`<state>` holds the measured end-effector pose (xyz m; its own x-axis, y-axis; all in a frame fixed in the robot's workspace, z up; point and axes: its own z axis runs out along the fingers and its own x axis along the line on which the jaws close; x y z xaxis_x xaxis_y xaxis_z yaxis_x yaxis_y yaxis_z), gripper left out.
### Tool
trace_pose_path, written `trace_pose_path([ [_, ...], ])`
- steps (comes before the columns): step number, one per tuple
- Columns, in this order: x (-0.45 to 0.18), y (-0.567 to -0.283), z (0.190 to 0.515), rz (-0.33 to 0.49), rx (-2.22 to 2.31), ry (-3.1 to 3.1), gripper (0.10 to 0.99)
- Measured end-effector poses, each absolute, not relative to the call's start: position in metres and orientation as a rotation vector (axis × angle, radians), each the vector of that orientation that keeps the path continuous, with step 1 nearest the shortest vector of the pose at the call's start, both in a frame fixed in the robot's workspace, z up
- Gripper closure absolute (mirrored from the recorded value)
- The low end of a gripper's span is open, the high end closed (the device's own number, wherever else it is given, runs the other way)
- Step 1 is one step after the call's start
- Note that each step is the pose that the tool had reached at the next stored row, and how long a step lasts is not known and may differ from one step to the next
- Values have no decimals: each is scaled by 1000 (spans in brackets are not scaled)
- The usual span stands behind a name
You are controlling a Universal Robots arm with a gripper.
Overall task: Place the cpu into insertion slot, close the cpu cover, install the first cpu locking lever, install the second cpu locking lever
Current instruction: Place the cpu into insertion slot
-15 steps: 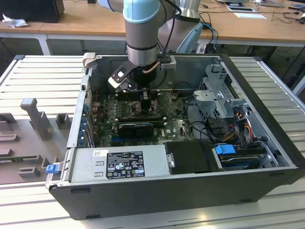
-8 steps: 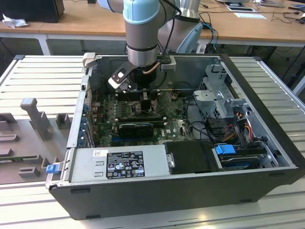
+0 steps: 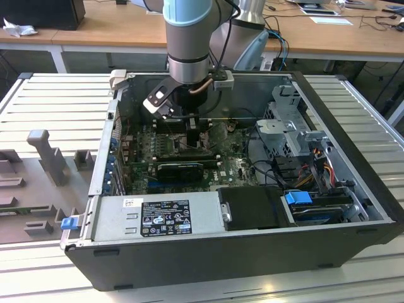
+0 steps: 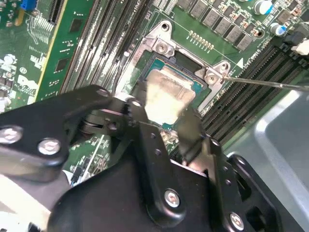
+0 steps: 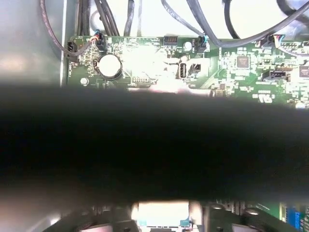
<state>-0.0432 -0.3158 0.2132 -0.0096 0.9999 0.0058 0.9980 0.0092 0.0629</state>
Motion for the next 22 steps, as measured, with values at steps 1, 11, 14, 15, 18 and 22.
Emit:
trace_pose_path([
  [1, -43, -316, 215, 76, 2182, 2203, 627],
  [11, -43, -316, 222, 76, 2182, 2203, 980],
  [14, -43, -316, 224, 76, 2182, 2203, 980],
  [15, -43, -316, 224, 75, 2182, 2203, 980],
  [18, -43, -316, 226, 76, 2182, 2203, 980],
  [22, -43, -316, 229, 76, 2182, 2203, 980],
])
